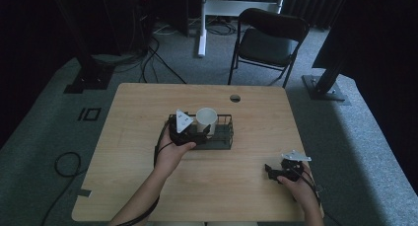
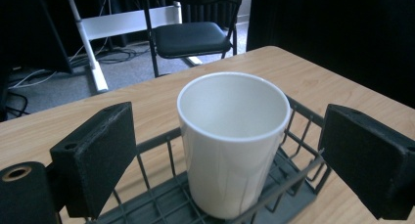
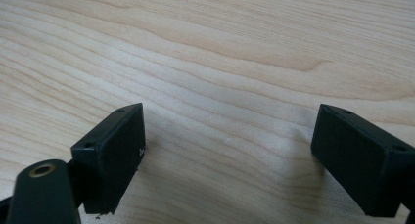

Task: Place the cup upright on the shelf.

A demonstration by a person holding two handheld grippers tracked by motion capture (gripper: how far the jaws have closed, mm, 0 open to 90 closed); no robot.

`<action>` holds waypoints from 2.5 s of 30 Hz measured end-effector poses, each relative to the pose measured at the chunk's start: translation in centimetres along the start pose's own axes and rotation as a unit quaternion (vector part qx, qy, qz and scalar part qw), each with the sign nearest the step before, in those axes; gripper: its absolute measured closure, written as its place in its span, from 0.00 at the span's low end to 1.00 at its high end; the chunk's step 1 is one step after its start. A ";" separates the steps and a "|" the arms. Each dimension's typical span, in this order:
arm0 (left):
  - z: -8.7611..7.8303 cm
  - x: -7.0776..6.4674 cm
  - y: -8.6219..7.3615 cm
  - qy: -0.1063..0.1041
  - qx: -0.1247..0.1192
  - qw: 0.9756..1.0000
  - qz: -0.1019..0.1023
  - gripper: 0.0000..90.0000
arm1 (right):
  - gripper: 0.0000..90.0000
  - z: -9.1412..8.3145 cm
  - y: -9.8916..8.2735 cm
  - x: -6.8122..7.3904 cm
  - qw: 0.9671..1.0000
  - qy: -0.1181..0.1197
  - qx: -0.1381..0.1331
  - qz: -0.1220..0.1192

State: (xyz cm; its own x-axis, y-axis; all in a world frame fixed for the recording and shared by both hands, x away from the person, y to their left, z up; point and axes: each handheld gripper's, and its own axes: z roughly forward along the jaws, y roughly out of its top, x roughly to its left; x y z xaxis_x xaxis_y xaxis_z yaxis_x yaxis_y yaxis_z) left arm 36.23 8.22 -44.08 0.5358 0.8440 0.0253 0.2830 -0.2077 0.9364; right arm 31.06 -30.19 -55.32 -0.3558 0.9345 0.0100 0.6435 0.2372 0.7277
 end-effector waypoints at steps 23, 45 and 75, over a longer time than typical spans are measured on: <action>-5.8 3.1 -3.6 0.026 -0.006 1.000 -0.012 0.09 | 0.14 0.0 0.0 0.0 1.000 0.000 0.000 0.000; -8.8 7.4 -10.8 0.085 0.038 0.993 -0.075 0.09 | 0.14 0.0 0.0 0.0 1.000 0.000 0.000 -0.001; -13.4 13.9 -16.7 0.191 0.180 0.959 -0.109 0.09 | 0.14 0.0 0.0 0.0 1.000 0.000 0.000 0.000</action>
State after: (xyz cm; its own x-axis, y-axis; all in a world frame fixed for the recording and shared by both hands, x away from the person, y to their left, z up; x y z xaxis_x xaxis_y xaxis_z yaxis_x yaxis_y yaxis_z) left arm 28.29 30.05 -54.69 0.1223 0.9919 0.0336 0.6479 -0.1054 0.7544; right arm 31.06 -30.19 -55.32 -0.3564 0.9343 0.0093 0.6435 0.2382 0.7274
